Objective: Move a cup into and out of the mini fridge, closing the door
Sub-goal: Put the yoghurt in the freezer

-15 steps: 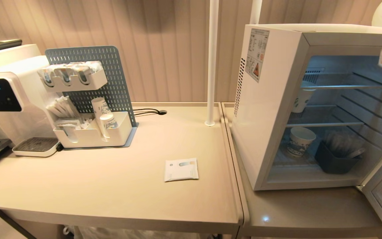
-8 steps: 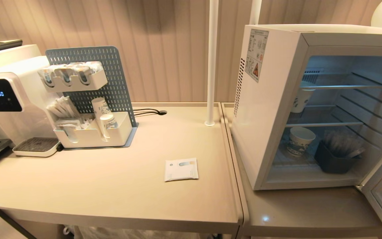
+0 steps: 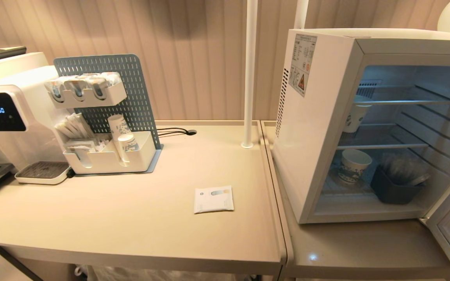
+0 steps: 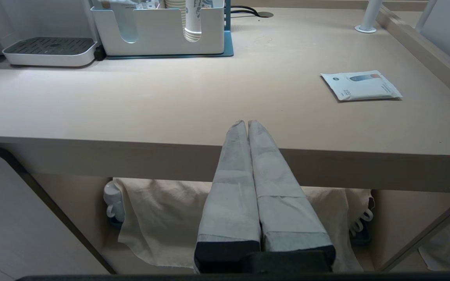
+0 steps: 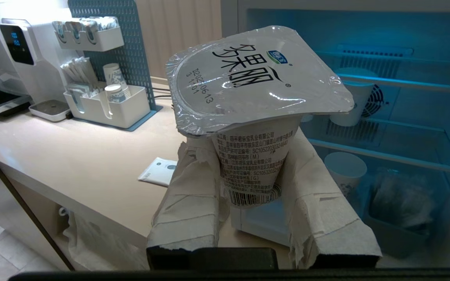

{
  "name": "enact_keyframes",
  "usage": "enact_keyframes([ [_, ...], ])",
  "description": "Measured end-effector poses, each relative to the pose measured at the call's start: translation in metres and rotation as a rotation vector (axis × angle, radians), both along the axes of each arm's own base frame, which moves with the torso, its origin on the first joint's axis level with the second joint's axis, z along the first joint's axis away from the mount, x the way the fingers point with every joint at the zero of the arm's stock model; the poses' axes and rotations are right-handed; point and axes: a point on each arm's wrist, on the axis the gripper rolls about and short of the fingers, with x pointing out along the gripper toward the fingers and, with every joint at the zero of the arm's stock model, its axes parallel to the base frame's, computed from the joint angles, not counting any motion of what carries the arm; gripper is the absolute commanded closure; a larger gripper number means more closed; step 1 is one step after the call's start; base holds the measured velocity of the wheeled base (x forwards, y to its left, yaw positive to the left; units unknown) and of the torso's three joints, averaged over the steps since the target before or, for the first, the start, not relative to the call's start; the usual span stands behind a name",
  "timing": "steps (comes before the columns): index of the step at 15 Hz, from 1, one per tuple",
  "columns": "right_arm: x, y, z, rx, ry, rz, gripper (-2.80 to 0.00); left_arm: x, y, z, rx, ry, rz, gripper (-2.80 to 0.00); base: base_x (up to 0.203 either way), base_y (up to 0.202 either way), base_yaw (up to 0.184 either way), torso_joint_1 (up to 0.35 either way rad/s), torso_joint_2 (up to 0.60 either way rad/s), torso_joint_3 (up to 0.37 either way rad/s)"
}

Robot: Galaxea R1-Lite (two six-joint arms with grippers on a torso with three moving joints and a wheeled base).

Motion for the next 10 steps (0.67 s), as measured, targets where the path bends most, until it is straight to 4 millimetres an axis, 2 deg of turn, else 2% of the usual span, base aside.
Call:
enact_keyframes([
  [5,-0.026,-0.006,-0.023,0.011,-0.012,-0.093,0.00,0.000,0.000,0.000,0.000,0.000,0.000,0.00,0.000,0.000,0.000,0.000,0.00,0.000],
  [10,-0.052,-0.006,-0.058,0.024,0.007,-0.221,0.00,0.000,0.000,0.000,0.000,0.000,0.000,0.00,0.000,0.000,0.000,0.000,0.00,0.000],
])
